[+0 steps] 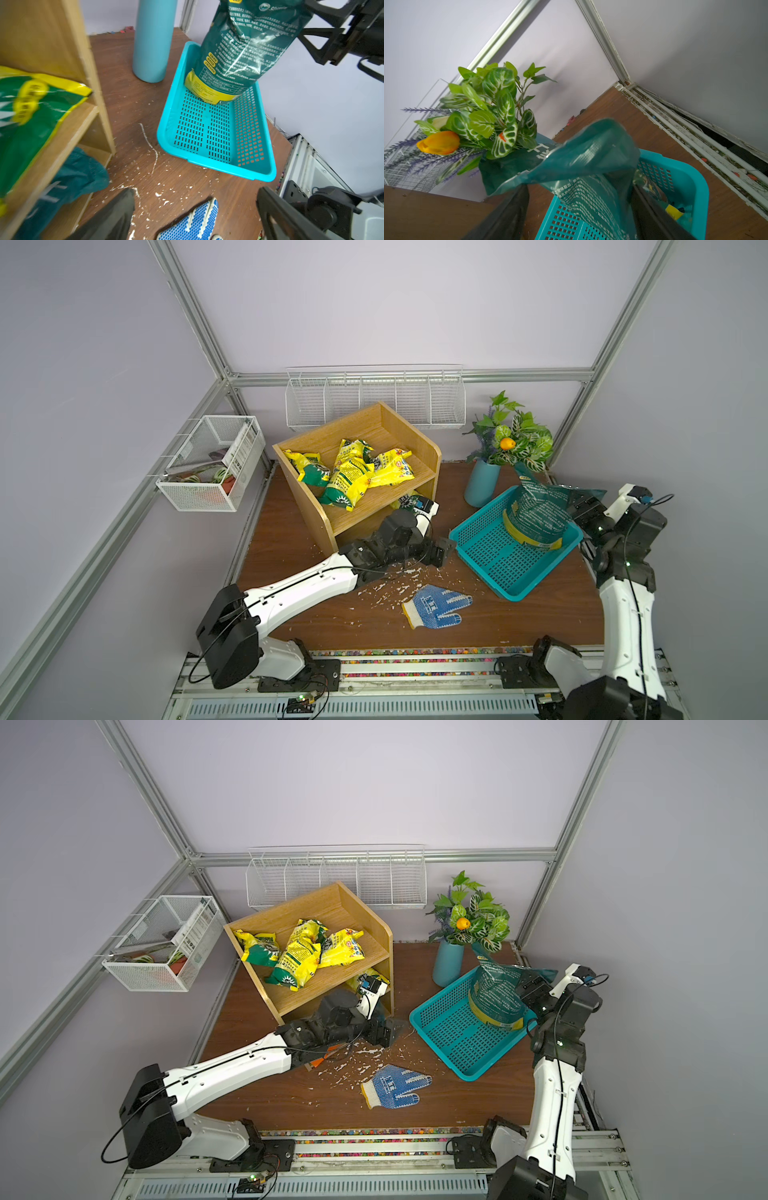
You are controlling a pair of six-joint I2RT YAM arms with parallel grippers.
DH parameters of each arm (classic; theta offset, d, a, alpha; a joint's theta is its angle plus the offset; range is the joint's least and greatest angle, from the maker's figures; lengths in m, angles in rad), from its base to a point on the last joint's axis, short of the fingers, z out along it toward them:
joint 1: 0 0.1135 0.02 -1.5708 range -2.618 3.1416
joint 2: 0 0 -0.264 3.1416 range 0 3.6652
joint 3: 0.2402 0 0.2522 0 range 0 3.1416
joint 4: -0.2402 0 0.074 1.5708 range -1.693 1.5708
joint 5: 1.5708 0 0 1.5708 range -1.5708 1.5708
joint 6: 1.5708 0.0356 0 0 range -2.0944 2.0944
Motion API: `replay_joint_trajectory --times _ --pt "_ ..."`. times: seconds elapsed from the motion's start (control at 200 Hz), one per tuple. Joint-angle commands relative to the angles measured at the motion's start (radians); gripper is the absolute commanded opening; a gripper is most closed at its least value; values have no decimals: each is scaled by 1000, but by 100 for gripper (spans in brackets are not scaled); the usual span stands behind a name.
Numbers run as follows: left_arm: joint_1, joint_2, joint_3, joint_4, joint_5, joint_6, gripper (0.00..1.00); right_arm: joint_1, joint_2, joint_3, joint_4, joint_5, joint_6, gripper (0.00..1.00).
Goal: Take down the fertilizer bag from the shelf
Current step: Adjust the fertilizer bag in the storage box.
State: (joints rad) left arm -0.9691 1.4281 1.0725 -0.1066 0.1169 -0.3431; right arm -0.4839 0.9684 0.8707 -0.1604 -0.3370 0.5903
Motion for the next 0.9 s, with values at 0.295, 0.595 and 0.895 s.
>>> replay_joint_trajectory --times 0.295,0.595,0.895 --pt "0 177 183 35 140 -4 95 8 -8 51 -119 86 -90 84" --pt "0 150 142 40 128 -4 95 16 -110 111 -308 115 -103 99" --pt "0 77 111 13 119 -6 95 143 -340 68 -530 180 -100 98"
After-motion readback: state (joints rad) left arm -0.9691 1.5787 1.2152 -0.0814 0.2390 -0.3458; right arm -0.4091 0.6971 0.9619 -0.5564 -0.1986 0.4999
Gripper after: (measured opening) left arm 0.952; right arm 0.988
